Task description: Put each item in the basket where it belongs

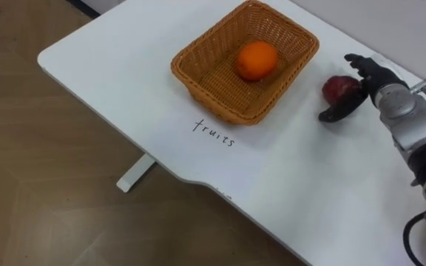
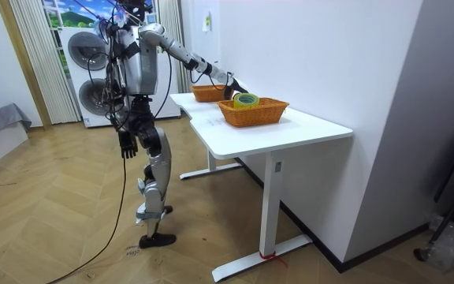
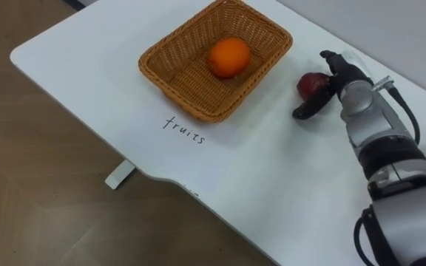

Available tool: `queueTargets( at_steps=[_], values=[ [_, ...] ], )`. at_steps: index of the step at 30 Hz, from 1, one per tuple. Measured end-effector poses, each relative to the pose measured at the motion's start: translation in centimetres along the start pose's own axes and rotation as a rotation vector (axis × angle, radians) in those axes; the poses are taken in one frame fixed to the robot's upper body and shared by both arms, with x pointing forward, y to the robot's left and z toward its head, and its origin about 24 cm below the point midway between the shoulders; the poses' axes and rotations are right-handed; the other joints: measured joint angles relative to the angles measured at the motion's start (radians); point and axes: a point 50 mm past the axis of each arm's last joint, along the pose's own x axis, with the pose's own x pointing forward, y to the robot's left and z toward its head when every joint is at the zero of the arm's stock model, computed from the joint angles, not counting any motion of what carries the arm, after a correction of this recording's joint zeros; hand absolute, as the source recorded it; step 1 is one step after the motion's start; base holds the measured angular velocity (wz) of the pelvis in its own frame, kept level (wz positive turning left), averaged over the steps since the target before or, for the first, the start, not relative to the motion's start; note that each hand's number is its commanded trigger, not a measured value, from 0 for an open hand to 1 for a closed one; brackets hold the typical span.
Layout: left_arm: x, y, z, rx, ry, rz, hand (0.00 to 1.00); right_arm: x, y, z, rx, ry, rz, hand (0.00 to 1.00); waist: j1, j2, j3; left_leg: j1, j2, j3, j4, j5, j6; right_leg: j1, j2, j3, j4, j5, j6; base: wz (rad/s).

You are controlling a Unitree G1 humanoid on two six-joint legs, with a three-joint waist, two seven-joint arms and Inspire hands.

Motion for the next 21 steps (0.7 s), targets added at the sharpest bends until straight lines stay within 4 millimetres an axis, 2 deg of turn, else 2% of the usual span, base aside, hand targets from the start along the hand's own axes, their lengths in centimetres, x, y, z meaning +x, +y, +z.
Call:
queueTargets(
  at_steps=[6, 21],
  values=[
    [0.03, -0.05, 0.39, 0.009, -0.017, -0.003, 0.00, 0.01, 0.20, -0.32, -0.005, 0.001, 0.047, 1.00, 0.000, 0.000, 0.0007, -0.002, 0.001, 0.000, 0.000, 0.000, -0.001, -0.002, 0.001, 0.000, 0.000, 0.001, -0.001, 0.00],
    [0.06, -0.05, 0.78, 0.029, -0.026, -0.009, 0.00, 0.00, -0.25, -0.54, -0.084, 0.003, -0.022, 1.00, 0.011, -0.008, 0.0045, -0.014, 0.000, -0.007, -0.002, 0.002, -0.002, -0.016, 0.000, -0.018, -0.002, 0.002, -0.003, 0.01]
  ],
)
